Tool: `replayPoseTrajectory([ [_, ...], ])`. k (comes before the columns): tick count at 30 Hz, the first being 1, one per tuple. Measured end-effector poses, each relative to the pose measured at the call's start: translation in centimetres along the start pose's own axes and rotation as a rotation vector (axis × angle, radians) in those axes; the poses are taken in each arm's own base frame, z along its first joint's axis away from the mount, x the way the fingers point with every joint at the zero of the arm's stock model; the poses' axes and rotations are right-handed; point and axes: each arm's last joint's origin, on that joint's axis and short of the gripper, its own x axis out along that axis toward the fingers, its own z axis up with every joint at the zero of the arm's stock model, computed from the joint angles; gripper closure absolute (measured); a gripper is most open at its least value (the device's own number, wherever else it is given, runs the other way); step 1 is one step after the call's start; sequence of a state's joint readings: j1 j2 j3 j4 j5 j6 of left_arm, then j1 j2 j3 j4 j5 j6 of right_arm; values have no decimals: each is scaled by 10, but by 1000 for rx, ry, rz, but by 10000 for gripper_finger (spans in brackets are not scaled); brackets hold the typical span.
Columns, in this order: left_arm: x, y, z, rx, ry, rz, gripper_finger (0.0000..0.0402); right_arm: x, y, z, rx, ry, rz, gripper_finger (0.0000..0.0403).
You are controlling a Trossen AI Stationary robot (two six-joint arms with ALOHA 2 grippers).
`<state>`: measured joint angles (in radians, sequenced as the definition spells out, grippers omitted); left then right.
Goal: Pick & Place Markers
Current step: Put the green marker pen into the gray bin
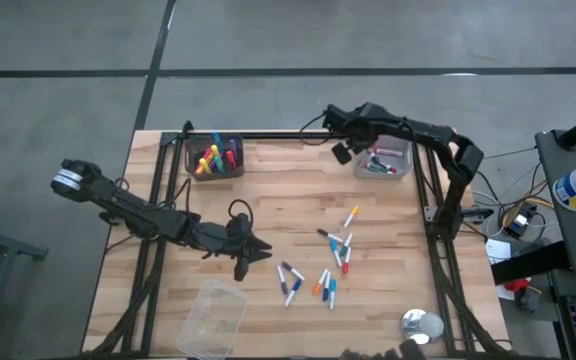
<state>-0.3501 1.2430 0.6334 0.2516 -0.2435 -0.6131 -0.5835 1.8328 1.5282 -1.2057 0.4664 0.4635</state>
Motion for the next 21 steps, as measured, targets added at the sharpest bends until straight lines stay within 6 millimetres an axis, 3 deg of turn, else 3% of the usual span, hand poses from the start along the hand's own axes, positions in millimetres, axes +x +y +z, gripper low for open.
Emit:
replayPoseTrajectory([
  [6,0,-1,-1,1,3,-6,296,14,-22,8,46,36,-17,331],
  [13,-1,-2,-1,1,4,-7,296,22,-26,7,66,101,69,318],
  [21,-1,-2,-1,-7,4,-8,296,23,-28,1,-8,158,57,246],
])
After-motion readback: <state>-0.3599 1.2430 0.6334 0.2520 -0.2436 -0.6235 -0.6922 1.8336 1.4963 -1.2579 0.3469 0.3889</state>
